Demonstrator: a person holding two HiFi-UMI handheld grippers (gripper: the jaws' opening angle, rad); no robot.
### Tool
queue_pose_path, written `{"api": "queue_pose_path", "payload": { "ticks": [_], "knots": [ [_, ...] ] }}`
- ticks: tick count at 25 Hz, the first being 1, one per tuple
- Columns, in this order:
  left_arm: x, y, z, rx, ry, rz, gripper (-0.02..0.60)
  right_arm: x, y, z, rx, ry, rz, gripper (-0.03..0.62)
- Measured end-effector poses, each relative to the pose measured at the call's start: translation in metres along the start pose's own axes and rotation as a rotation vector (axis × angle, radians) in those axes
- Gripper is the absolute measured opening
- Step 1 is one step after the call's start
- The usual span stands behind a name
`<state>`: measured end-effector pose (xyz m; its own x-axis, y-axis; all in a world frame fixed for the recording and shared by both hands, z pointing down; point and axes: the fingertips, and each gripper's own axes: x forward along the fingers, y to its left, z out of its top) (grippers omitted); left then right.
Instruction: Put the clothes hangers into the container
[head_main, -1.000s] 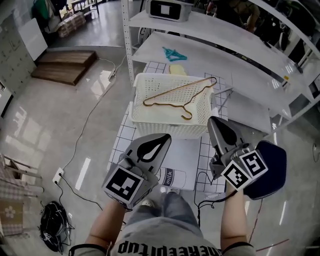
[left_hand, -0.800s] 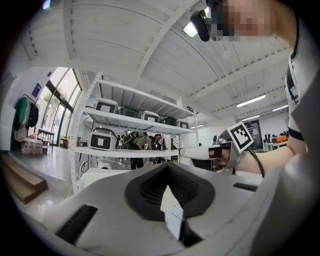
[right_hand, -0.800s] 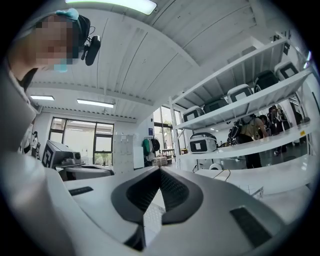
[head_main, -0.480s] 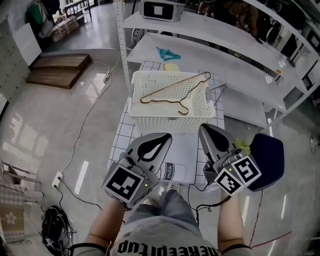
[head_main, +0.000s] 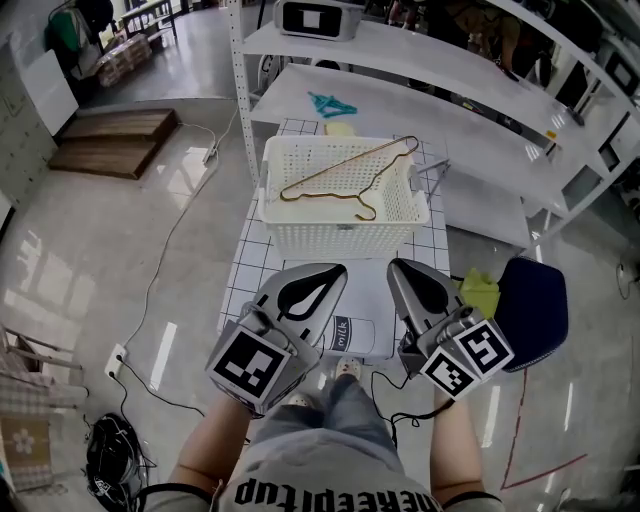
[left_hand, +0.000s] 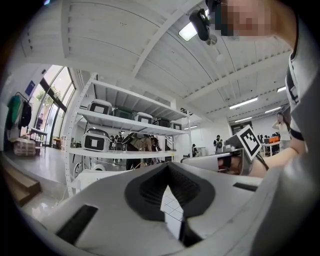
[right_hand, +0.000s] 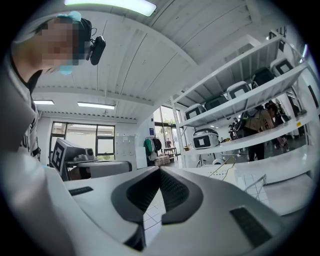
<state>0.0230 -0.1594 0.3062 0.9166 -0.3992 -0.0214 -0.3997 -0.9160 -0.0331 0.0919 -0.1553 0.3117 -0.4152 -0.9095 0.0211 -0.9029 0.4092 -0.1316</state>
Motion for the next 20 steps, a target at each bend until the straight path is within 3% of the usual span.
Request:
{"api": "queue_pose_path", "payload": {
  "ticks": [6, 11, 16, 20],
  "knots": [
    [-0.004, -0.003, -0.001, 0.004, -0.002, -0.005, 0.014, -0.002, 0.013, -0.006, 0.010, -0.003, 0.018, -0.005],
    [-0.010, -0.009, -0.003, -0.036, 0.032, -0.006, 0.014, -0.005, 0.023, -0.007, 0.005, -0.007, 0.021, -0.005],
    [-0.014, -0.007, -0.002, 0.008, 0.006, -0.010, 0.014, -0.004, 0.033, -0.005, -0.009, -0.005, 0.026, -0.005],
    [-0.016, -0.007, 0.000, -0.030, 0.022, -0.011, 0.014, -0.001, 0.040, -0.003, -0.009, -0.008, 0.042, -0.005]
  ]
}}
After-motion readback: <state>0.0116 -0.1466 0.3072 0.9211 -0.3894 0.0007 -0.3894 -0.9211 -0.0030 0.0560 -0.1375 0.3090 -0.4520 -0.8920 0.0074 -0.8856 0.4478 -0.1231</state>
